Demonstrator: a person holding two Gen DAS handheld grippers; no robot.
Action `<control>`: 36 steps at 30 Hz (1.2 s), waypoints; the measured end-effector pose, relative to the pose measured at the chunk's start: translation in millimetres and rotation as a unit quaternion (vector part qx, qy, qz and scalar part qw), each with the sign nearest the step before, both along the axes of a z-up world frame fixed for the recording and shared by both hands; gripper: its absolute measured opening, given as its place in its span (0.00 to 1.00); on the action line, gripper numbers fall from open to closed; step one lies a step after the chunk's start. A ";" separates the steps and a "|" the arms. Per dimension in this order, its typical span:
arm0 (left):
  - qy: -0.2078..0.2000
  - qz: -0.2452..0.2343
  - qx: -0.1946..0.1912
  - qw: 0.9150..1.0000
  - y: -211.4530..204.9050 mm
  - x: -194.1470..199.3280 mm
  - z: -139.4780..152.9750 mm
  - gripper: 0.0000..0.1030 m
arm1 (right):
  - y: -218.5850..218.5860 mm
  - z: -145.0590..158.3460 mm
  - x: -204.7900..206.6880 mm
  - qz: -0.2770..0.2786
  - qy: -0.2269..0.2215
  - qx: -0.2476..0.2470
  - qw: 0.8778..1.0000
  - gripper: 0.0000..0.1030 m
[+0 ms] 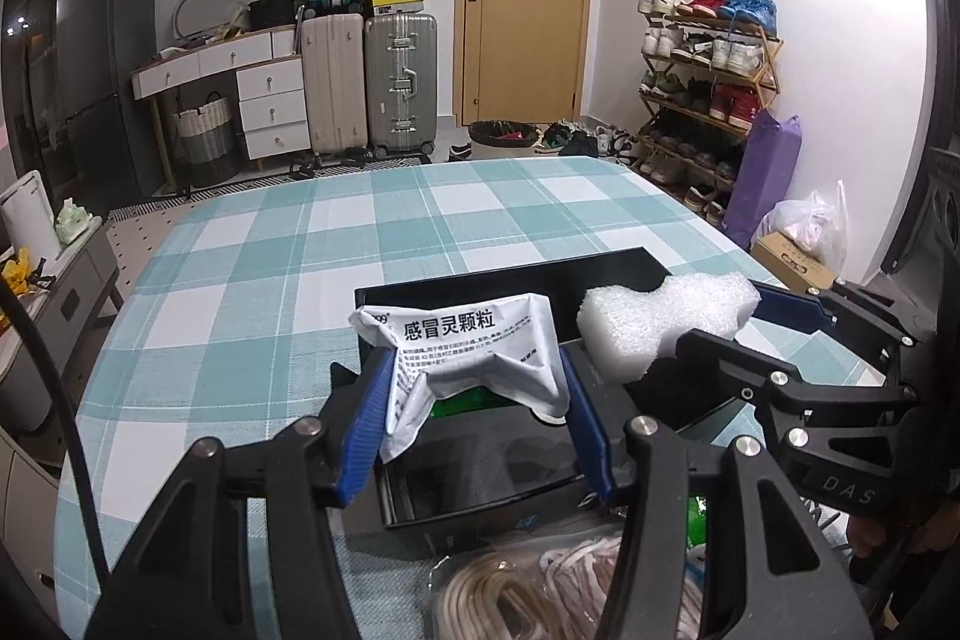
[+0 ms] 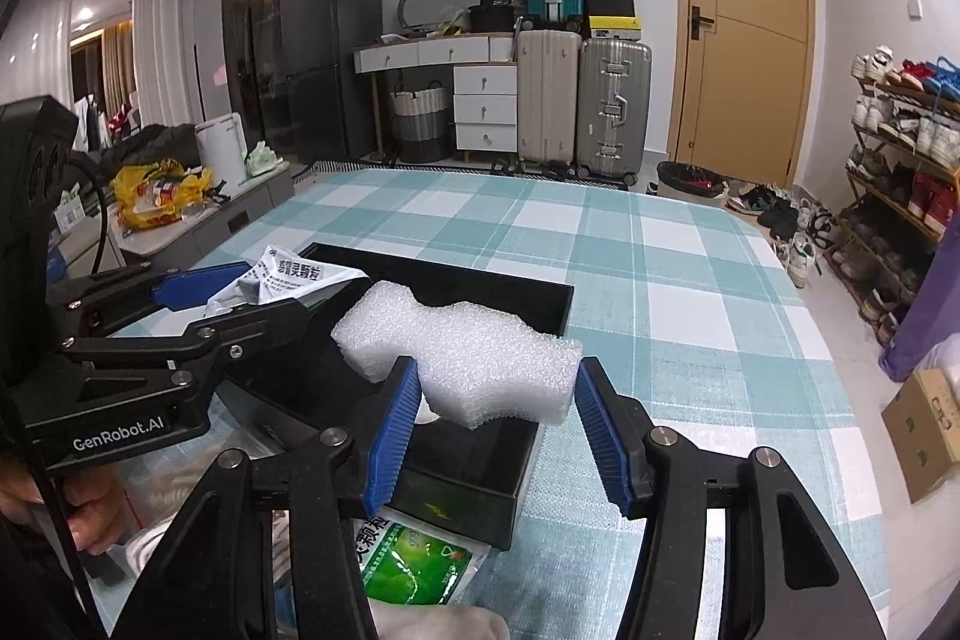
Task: Organize soft objects
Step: 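Open both grippers to drop the foam block and sachet into the box, then move the right gripper back toward the white cable bundle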
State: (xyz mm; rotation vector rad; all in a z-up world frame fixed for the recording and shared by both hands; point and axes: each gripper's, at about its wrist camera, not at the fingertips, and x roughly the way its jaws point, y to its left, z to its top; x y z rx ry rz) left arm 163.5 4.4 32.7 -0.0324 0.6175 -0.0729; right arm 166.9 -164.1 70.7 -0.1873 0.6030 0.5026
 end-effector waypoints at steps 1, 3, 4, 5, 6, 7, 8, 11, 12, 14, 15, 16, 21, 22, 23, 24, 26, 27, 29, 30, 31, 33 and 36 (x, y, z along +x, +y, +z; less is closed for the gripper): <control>0.001 -0.001 0.000 1.000 0.1 0.4 -0.4 0.52 | 0.9 -0.2 -0.2 0.002 -0.001 -0.002 1.000 0.52; 0.003 -0.001 -0.001 1.000 0.1 2.0 -1.5 0.52 | 3.6 -1.9 1.4 0.007 0.000 -0.007 1.000 0.52; 0.004 -0.001 -0.002 1.000 0.5 2.7 -2.3 0.52 | 4.9 -2.6 1.9 0.009 0.000 -0.009 1.000 0.52; 0.007 -0.002 -0.003 1.000 0.8 3.6 -3.5 0.52 | 6.4 -3.7 2.6 0.011 -0.001 -0.012 1.000 0.52; 0.009 -0.003 -0.004 1.000 1.0 4.1 -4.6 0.52 | 7.7 -4.6 3.2 0.013 -0.001 -0.014 1.000 0.52; 0.011 -0.003 -0.004 1.000 1.0 5.1 -5.1 0.52 | 8.7 -4.9 3.3 0.014 -0.002 -0.015 1.000 0.52; 0.012 -0.004 -0.004 1.000 0.9 5.8 -5.7 0.52 | 9.7 -5.2 3.9 0.017 -0.002 -0.016 1.000 0.52; 0.014 -0.005 -0.003 1.000 -0.1 6.6 -6.8 0.52 | 12.3 -5.9 5.1 0.022 -0.001 -0.021 1.000 0.52; 0.015 -0.005 -0.003 1.000 -0.2 6.8 -6.8 0.53 | 12.4 -6.0 5.9 0.025 0.000 -0.023 0.999 0.52; 0.019 -0.004 -0.005 1.000 0.2 7.6 -7.3 0.54 | 11.6 -5.1 4.7 0.026 -0.002 -0.026 0.999 0.54; 0.020 -0.005 -0.006 1.000 0.3 7.5 -7.3 0.54 | 10.0 -4.7 4.3 0.025 -0.003 -0.026 0.999 0.57; 0.021 -0.007 -0.008 1.000 0.4 6.9 -6.7 0.56 | 7.9 -3.8 3.2 0.022 -0.006 -0.024 0.999 0.65; 0.018 -0.015 -0.018 1.000 -0.1 -1.0 -0.8 0.74 | -10.8 5.1 -9.1 -0.002 -0.019 -0.005 1.000 0.84; 0.012 -0.012 -0.014 1.000 -0.8 -4.2 1.0 0.82 | -15.4 6.8 -11.6 -0.007 -0.018 -0.002 1.000 0.89; 0.005 -0.009 -0.011 1.000 -1.1 -7.9 3.1 0.85 | -20.4 8.1 -13.9 -0.010 -0.016 0.003 1.000 0.91; -0.001 -0.007 -0.008 1.000 -1.3 -11.9 5.4 0.92 | -24.7 9.8 -16.7 -0.015 -0.016 0.008 1.000 0.94; -0.011 -0.005 -0.005 1.000 -1.5 -21.6 9.8 0.98 | -34.5 13.9 -24.6 -0.024 -0.016 0.020 0.999 0.98; -0.014 -0.002 -0.002 1.000 -0.9 -25.4 11.4 0.99 | -37.9 15.4 -27.4 -0.025 -0.013 0.024 0.999 0.99; -0.020 0.005 0.002 1.000 -0.5 -32.8 13.4 1.00 | -45.3 19.2 -35.1 -0.027 -0.006 0.034 0.999 0.99; -0.024 0.009 0.005 1.000 0.0 -37.4 14.2 1.00 | -47.9 20.5 -38.8 -0.030 -0.005 0.036 0.999 0.99; -0.028 0.012 0.006 1.000 0.5 -42.7 14.9 1.00 | -51.1 21.8 -44.0 -0.034 -0.006 0.039 0.999 0.99; -0.031 0.018 0.008 0.999 2.4 -52.6 15.3 1.00 | -57.3 23.4 -54.8 -0.041 -0.005 0.050 0.998 0.99; -0.027 0.022 0.008 0.999 6.0 -64.4 14.2 1.00 | -64.7 22.3 -68.8 -0.047 0.006 0.068 0.997 0.99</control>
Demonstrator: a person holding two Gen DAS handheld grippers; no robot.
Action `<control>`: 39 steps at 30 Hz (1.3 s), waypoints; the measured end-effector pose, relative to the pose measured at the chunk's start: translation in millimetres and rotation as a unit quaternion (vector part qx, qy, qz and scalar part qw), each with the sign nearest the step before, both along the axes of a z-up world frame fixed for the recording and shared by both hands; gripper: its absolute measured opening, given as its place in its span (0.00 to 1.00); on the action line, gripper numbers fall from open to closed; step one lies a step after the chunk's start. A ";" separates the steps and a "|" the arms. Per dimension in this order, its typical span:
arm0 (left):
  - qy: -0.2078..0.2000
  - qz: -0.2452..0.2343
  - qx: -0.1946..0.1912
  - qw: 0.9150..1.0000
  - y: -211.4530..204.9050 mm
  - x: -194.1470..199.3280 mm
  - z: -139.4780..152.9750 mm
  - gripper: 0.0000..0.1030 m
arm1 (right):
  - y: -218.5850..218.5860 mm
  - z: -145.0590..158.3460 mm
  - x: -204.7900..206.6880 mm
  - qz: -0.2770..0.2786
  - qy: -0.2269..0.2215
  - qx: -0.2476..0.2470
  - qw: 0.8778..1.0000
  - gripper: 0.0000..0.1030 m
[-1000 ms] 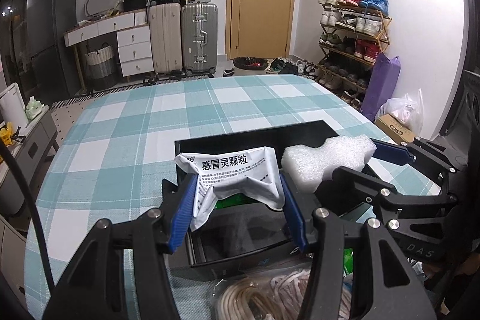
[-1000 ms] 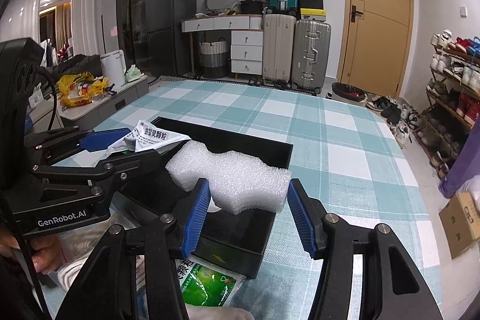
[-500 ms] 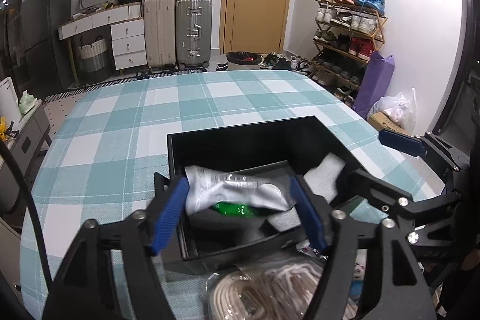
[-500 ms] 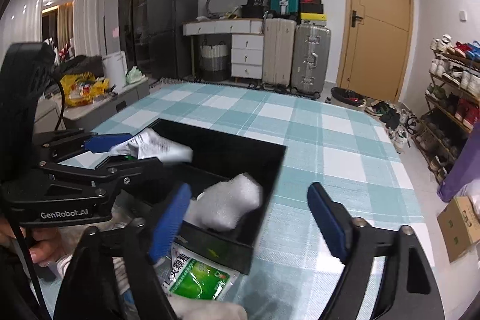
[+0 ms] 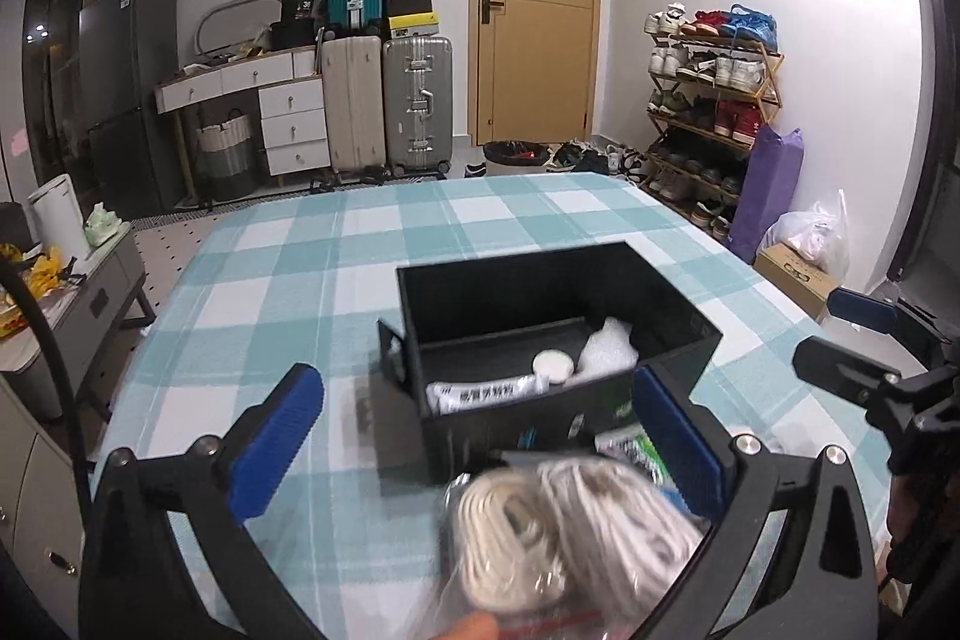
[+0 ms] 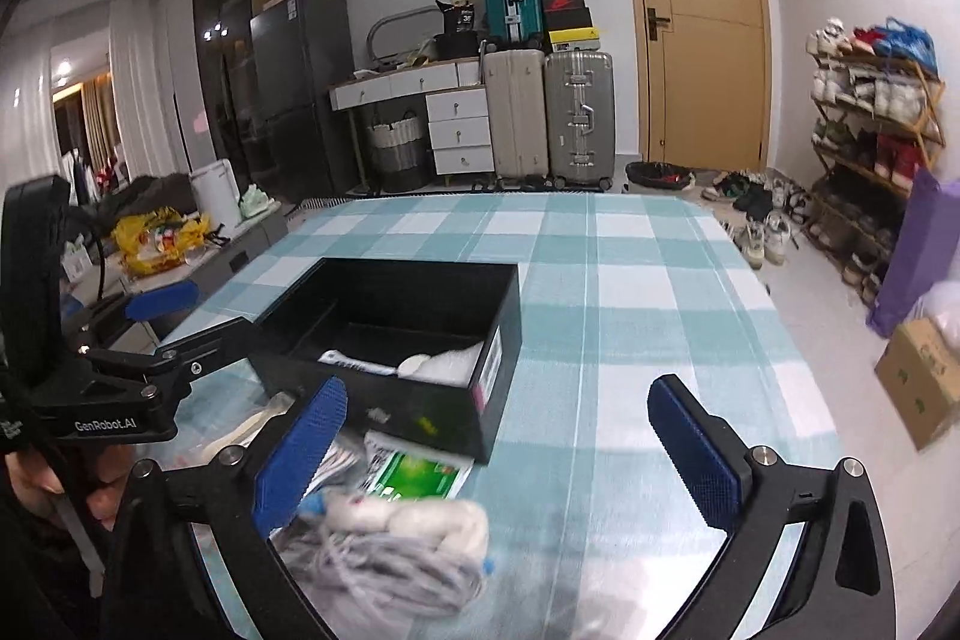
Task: Organize soft objects
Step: 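Move the right gripper back toward the white cable bundle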
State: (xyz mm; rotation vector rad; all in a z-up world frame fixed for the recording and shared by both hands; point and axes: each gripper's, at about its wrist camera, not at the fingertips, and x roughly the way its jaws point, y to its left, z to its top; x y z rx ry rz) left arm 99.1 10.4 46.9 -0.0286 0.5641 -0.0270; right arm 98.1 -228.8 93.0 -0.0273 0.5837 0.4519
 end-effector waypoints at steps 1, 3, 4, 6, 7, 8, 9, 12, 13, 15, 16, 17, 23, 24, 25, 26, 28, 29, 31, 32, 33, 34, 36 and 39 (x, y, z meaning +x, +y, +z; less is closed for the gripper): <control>0.002 0.002 -0.003 1.000 2.8 -5.4 -0.8 1.00 | -1.8 -0.9 -3.8 0.000 0.003 0.003 1.000 0.99; 0.007 0.003 -0.012 1.000 7.7 -12.5 -2.2 1.00 | -3.4 -2.7 -11.4 -0.003 0.009 0.001 1.000 0.99; 0.008 0.005 -0.017 1.000 9.5 -15.7 -3.2 1.00 | -3.8 -3.2 -14.5 -0.004 0.009 -0.001 1.000 0.99; 0.012 0.012 -0.025 1.000 13.1 -22.9 -6.7 1.00 | -5.5 -4.2 -21.4 -0.006 0.010 -0.004 1.000 0.99; 0.014 0.015 -0.028 0.999 14.4 -27.0 -8.9 1.00 | -6.7 -5.1 -25.6 -0.009 0.009 -0.003 1.000 0.99; 0.014 0.014 -0.028 0.999 14.7 -30.8 -10.5 1.00 | -8.3 -6.5 -29.3 -0.011 0.010 0.000 1.000 0.99; 0.012 0.015 -0.028 0.999 14.5 -34.8 -12.0 1.00 | -9.3 -8.6 -32.1 -0.010 0.013 0.002 1.000 0.99; 0.011 0.019 -0.028 0.999 16.5 -44.8 -17.1 1.00 | -8.6 -16.7 -35.1 -0.006 0.025 -0.001 1.000 0.99; 0.012 0.020 -0.032 0.999 18.2 -48.2 -19.1 1.00 | -7.3 -18.7 -37.3 -0.005 0.027 -0.007 1.000 0.99; 0.021 0.018 -0.034 0.999 19.9 -52.3 -21.9 1.00 | -6.0 -21.3 -42.7 -0.001 0.025 -0.015 1.000 0.99; 0.020 0.019 -0.033 0.999 21.0 -56.0 -23.7 1.00 | -5.7 -22.1 -45.4 0.004 0.024 -0.017 1.000 0.99; 0.019 0.020 -0.030 0.999 21.3 -58.7 -24.9 1.00 | -5.3 -22.8 -48.3 0.008 0.024 -0.019 1.000 0.99; 0.017 0.031 -0.030 0.999 24.7 -63.9 -24.5 1.00 | -3.6 -24.0 -52.3 0.015 0.021 -0.024 0.999 0.99; 0.017 0.031 -0.035 0.999 25.5 -64.1 -23.9 1.00 | -3.1 -24.3 -52.8 0.017 0.022 -0.025 0.999 0.99; 0.016 0.030 -0.037 0.999 25.1 -64.3 -24.0 1.00 | -1.9 -24.7 -52.9 0.019 0.023 -0.026 0.999 0.99; 0.016 0.030 -0.034 0.999 24.2 -64.5 -24.5 1.00 | -0.9 -26.0 -52.6 0.021 0.025 -0.028 0.999 0.99; 0.016 0.027 -0.024 0.999 20.9 -64.4 -26.6 1.00 | 0.2 -28.0 -51.8 0.022 0.028 -0.027 0.999 0.99; 0.016 0.026 -0.020 0.999 19.3 -64.1 -27.5 1.00 | 0.4 -29.1 -51.3 0.022 0.030 -0.024 0.999 0.99; 0.017 0.024 -0.011 1.000 16.0 -63.5 -30.1 1.00 | 1.1 -31.7 -49.9 0.025 0.035 -0.023 0.999 0.99; 0.018 0.022 -0.009 1.000 15.4 -63.1 -30.8 1.00 | 1.8 -33.5 -49.1 0.026 0.038 -0.024 0.999 0.99; 0.020 0.021 -0.008 1.000 14.6 -62.7 -31.7 1.00 | 2.0 -34.8 -48.6 0.025 0.039 -0.026 0.999 0.99; 0.022 0.020 -0.007 1.000 14.0 -62.2 -32.9 1.00 | 2.0 -35.7 -48.5 0.024 0.039 -0.026 0.999 0.99; 0.023 0.018 -0.005 1.000 13.2 -61.7 -34.9 1.00 | 1.3 -37.4 -47.4 0.024 0.041 -0.020 0.999 0.99; 0.027 0.016 -0.005 1.000 13.0 -61.6 -36.4 1.00 | 1.4 -42.0 -45.3 0.030 0.054 -0.012 0.998 0.99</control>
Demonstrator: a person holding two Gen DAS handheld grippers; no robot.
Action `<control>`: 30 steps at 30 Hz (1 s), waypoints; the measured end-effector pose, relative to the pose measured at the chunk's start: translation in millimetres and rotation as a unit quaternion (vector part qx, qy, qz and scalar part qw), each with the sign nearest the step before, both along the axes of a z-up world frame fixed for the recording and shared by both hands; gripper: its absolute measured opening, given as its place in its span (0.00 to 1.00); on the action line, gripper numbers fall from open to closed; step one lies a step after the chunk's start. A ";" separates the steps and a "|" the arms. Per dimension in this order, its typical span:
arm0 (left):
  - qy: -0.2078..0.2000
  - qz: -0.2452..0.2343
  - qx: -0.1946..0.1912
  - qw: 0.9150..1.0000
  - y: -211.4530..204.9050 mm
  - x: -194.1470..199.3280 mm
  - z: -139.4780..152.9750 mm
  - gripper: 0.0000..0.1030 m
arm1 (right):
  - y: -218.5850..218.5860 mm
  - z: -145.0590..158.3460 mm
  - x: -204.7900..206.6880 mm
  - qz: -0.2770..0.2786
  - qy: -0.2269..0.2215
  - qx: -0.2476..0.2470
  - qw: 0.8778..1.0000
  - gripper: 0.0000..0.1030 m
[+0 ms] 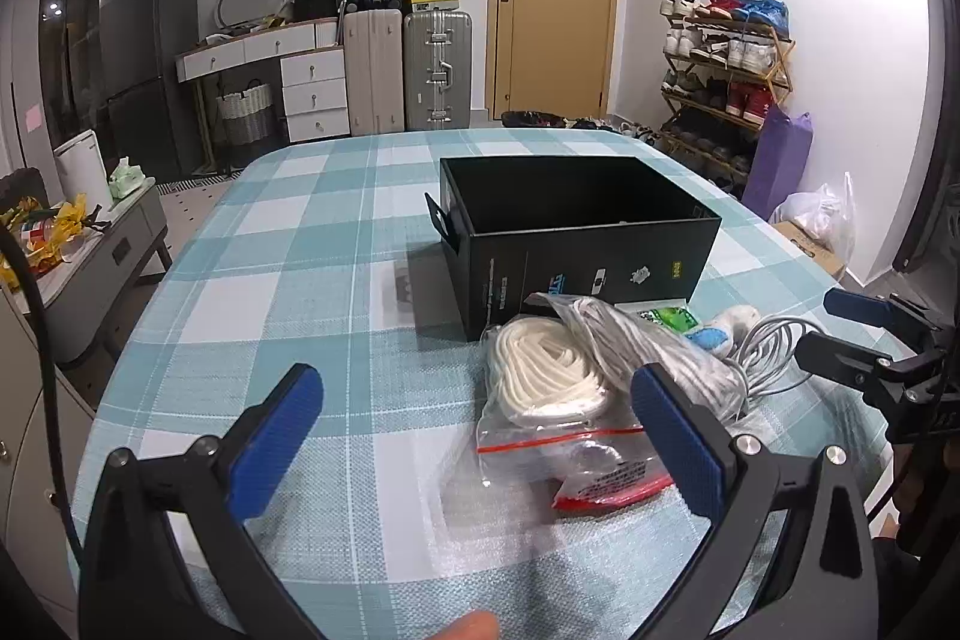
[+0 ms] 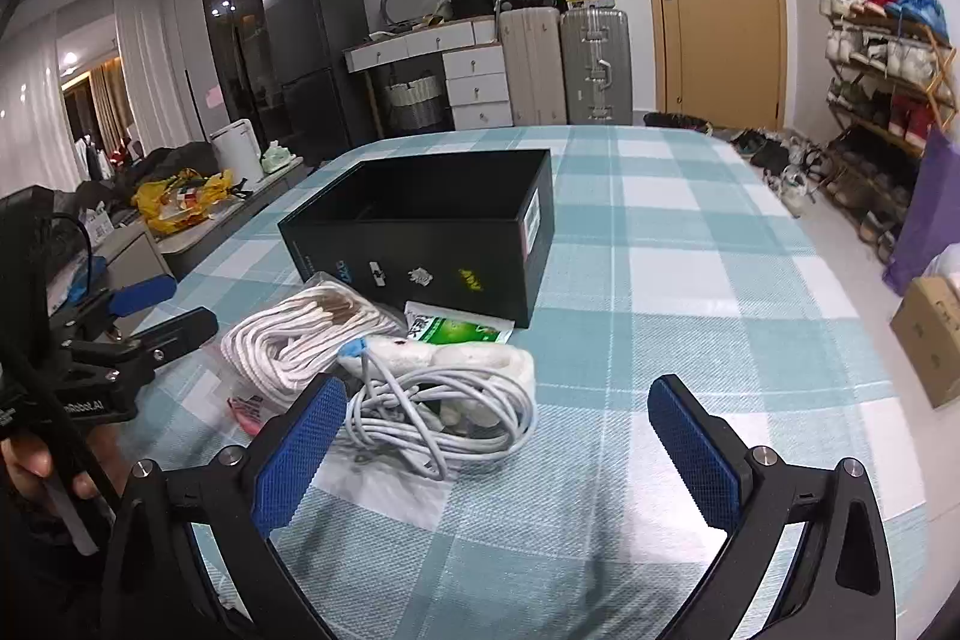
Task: Organize soft objects
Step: 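Move the right gripper back toward the white cable bundle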
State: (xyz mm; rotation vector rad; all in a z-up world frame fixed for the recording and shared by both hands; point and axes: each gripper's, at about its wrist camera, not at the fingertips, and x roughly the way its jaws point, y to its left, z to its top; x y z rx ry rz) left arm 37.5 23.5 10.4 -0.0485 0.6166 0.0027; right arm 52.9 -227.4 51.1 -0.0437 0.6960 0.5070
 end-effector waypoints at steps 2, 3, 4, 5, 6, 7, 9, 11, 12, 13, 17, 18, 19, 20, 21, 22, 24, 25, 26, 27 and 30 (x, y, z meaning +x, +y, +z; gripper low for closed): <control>0.001 -0.002 -0.005 1.000 1.1 -0.1 -0.6 1.00 | 0.4 -3.3 1.4 0.002 0.009 0.002 1.000 0.99; 0.000 -0.002 -0.007 1.000 1.8 -0.3 -0.6 1.00 | 0.3 -4.8 2.4 0.000 0.013 0.002 1.000 0.99; 0.000 -0.003 -0.008 1.000 1.9 -0.5 -0.7 1.00 | 0.0 -6.4 3.1 -0.003 0.017 0.003 1.000 0.99; 0.001 -0.004 -0.008 1.000 1.9 -0.3 -1.1 1.00 | -0.1 -8.4 4.5 -0.005 0.023 0.004 1.000 0.99; 0.001 -0.004 -0.007 1.000 1.9 -0.4 -1.6 1.00 | 0.0 -9.7 5.6 -0.007 0.027 0.004 1.000 0.99; 0.002 -0.004 -0.006 1.000 1.6 -0.2 -2.3 1.00 | -0.2 -11.1 6.3 -0.009 0.031 0.002 0.999 0.99; 0.004 -0.005 -0.004 1.000 1.4 0.2 -3.4 1.00 | 0.6 -14.4 8.2 -0.019 0.034 -0.007 0.999 0.99; 0.007 -0.006 -0.003 1.000 1.1 0.8 -4.7 1.00 | 2.3 -17.2 9.6 -0.029 0.035 -0.019 0.999 0.99; 0.008 -0.006 -0.003 1.000 0.9 0.8 -5.0 1.00 | 2.6 -18.9 10.8 -0.034 0.038 -0.024 0.998 0.99; 0.008 -0.006 -0.003 1.000 0.7 0.6 -5.0 1.00 | 2.6 -20.7 12.6 -0.038 0.043 -0.025 0.998 0.99; 0.008 -0.006 -0.003 1.000 0.7 0.7 -5.1 1.00 | 3.2 -25.9 15.7 -0.047 0.049 -0.035 0.997 0.99; 0.008 -0.006 -0.003 1.000 0.7 0.7 -5.1 1.00 | 3.7 -26.3 15.9 -0.048 0.048 -0.038 0.997 0.99; 0.008 -0.006 -0.003 1.000 0.6 0.6 -5.1 1.00 | 3.7 -26.7 16.1 -0.048 0.050 -0.039 0.997 0.99; 0.008 -0.006 -0.003 1.000 0.6 0.7 -5.1 1.00 | 3.4 -26.9 16.7 -0.046 0.053 -0.032 0.997 0.99; 0.008 -0.006 -0.003 1.000 0.6 0.7 -5.1 1.00 | 3.5 -26.9 17.0 -0.043 0.057 -0.027 0.997 0.99; 0.009 -0.006 -0.003 1.000 0.6 0.8 -5.2 1.00 | 4.5 -27.0 17.0 -0.038 0.059 -0.023 0.997 0.99; 0.009 -0.006 -0.003 1.000 0.6 0.7 -5.5 1.00 | 6.9 -26.7 15.9 -0.024 0.061 -0.018 0.998 0.99; 0.008 -0.006 -0.003 1.000 0.6 0.7 -5.6 1.00 | 8.2 -26.4 14.8 -0.016 0.061 -0.015 0.998 0.99; 0.009 -0.006 -0.003 1.000 0.6 0.8 -5.6 1.00 | 9.6 -26.1 13.9 -0.008 0.062 -0.013 0.998 0.99; 0.009 -0.006 -0.003 1.000 0.6 0.8 -5.5 1.00 | 11.3 -26.0 13.1 -0.001 0.061 -0.014 0.998 0.99; 0.010 -0.007 -0.003 1.000 0.2 1.5 -6.3 1.00 | 14.4 -27.2 12.2 0.004 0.055 -0.015 0.998 0.99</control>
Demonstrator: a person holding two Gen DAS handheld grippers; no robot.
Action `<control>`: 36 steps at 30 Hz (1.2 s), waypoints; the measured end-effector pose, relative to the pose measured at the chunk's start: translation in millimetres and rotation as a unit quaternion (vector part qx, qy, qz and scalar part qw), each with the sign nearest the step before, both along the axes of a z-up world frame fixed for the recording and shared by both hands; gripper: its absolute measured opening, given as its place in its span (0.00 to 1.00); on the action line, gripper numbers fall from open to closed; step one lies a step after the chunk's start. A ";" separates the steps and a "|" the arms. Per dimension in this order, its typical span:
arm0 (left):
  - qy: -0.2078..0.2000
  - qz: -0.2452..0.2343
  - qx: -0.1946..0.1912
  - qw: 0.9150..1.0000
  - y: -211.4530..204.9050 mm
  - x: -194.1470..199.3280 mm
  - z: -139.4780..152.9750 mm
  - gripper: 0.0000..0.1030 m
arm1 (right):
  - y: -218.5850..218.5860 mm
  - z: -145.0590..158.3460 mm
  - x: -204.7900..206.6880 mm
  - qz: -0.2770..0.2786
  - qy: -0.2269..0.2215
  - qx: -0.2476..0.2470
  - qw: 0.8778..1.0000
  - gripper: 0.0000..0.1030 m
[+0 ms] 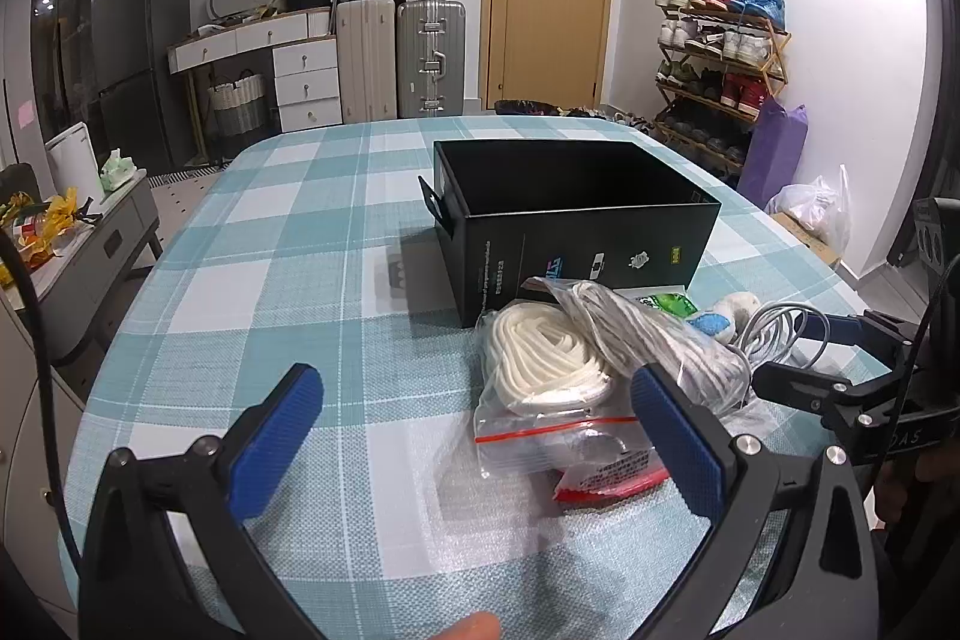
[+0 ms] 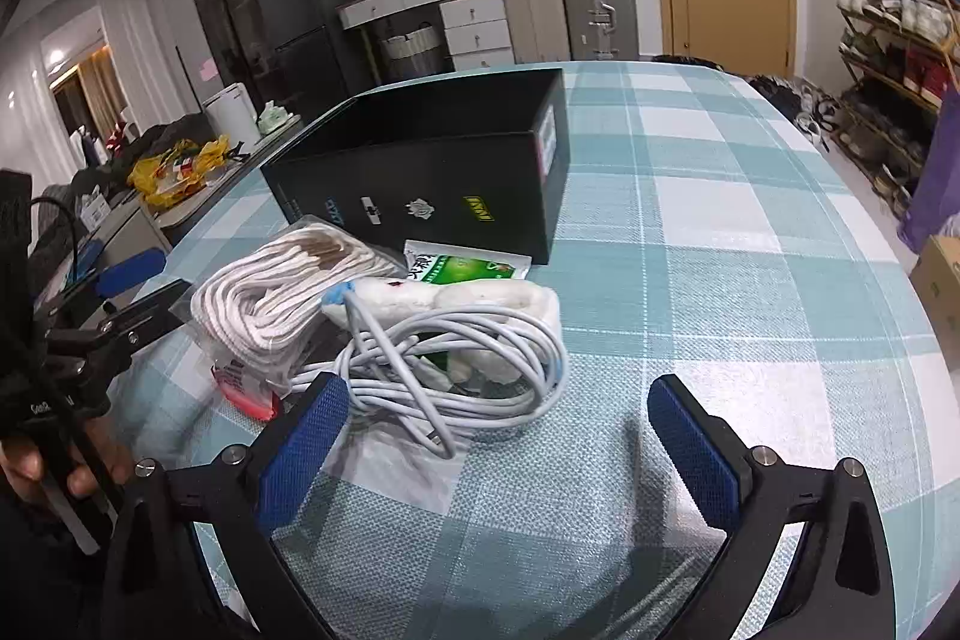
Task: Organize soft objects
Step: 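Move the right gripper back toward the white cable bundle, then grasp the coiled white cable with the right gripper and lift it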
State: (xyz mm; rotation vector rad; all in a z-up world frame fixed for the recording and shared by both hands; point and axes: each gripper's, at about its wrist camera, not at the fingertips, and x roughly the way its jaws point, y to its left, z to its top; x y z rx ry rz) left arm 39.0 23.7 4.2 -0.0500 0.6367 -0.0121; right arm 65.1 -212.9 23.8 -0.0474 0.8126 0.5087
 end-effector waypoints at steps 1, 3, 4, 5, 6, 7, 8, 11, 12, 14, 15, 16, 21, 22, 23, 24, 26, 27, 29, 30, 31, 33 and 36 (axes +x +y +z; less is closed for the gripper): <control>0.000 0.000 0.000 1.000 0.0 -0.1 0.1 1.00 | 0.3 -0.3 0.0 -0.002 -0.002 0.001 1.000 0.99; -0.001 -0.001 -0.001 1.000 0.0 0.1 -0.4 1.00 | 2.0 -0.3 0.9 0.000 -0.003 0.003 1.000 0.96; -0.001 -0.001 -0.001 1.000 -0.1 0.2 -1.0 1.00 | 2.2 -0.3 1.0 0.002 -0.002 0.004 1.000 0.95; -0.001 -0.001 -0.001 1.000 -0.1 0.2 -0.9 1.00 | 2.6 -0.1 1.3 0.004 -0.002 0.006 1.000 0.94; -0.001 -0.001 -0.001 1.000 -0.1 0.2 -0.8 1.00 | 2.8 -0.2 1.4 0.007 -0.001 0.009 1.000 0.92; 0.000 -0.001 0.000 1.000 -0.2 0.4 -1.2 1.00 | 3.0 -0.5 1.0 0.011 0.001 0.013 1.000 0.89; 0.000 -0.002 -0.001 1.000 -0.2 0.1 -1.1 1.00 | 3.4 -0.5 1.0 0.018 0.004 0.018 1.000 0.88; -0.001 -0.002 -0.001 1.000 -0.3 0.1 -1.5 1.00 | 4.4 -0.2 -0.8 0.035 0.007 0.027 0.999 0.82; 0.000 -0.001 -0.001 1.000 -0.4 0.0 -1.2 1.00 | 5.2 0.3 -2.0 0.043 0.007 0.028 0.999 0.78; 0.001 -0.002 -0.001 1.000 -0.7 -0.1 -1.7 1.00 | 6.6 1.9 -6.2 0.062 0.003 0.030 0.998 0.77; 0.001 -0.003 -0.001 1.000 -1.1 -0.2 -2.1 1.00 | 6.9 3.0 -8.4 0.069 0.001 0.031 0.997 0.76; 0.001 -0.003 -0.001 1.000 -1.3 -0.2 -2.2 1.00 | 7.0 4.2 -10.6 0.076 -0.003 0.030 0.997 0.73; 0.001 -0.006 0.001 1.000 -2.5 -0.9 -2.8 1.00 | 4.0 8.8 -17.5 0.097 -0.022 0.025 0.995 0.65; 0.001 -0.007 0.001 1.000 -2.6 -1.1 -2.8 1.00 | 3.8 8.7 -19.0 0.102 -0.023 0.024 0.994 0.59; 0.001 -0.007 0.002 1.000 -2.6 -1.1 -2.7 1.00 | 4.1 9.0 -21.2 0.110 -0.027 0.020 0.993 0.57; 0.001 -0.007 0.003 1.000 -3.0 -1.5 -2.9 1.00 | 4.9 9.2 -22.4 0.115 -0.030 0.015 0.993 0.57; 0.000 -0.007 0.005 1.000 -2.9 -1.5 -2.8 1.00 | 6.6 9.0 -26.6 0.131 -0.032 0.009 0.991 0.57; 0.000 -0.006 0.006 1.000 -2.6 -1.9 -2.9 1.00 | 7.4 8.3 -27.7 0.138 -0.031 0.008 0.990 0.57; 0.001 -0.005 0.004 1.000 -1.3 -1.4 -2.4 1.00 | 8.7 7.2 -30.2 0.151 -0.028 0.005 0.988 0.57; 0.001 -0.004 0.003 1.000 -0.5 -1.3 -2.1 1.00 | 9.1 7.0 -31.7 0.159 -0.027 0.004 0.987 0.57; 0.001 -0.003 0.003 1.000 0.2 -1.4 -2.0 1.00 | 9.0 7.4 -34.4 0.170 -0.027 0.003 0.985 0.57; 0.002 -0.004 0.001 1.000 1.3 -1.0 -2.1 1.00 | 7.8 7.3 -37.3 0.178 -0.028 0.001 0.984 0.57; 0.002 -0.004 0.002 1.000 1.7 -1.4 -1.7 1.00 | 6.2 6.8 -37.2 0.182 -0.024 0.005 0.983 0.57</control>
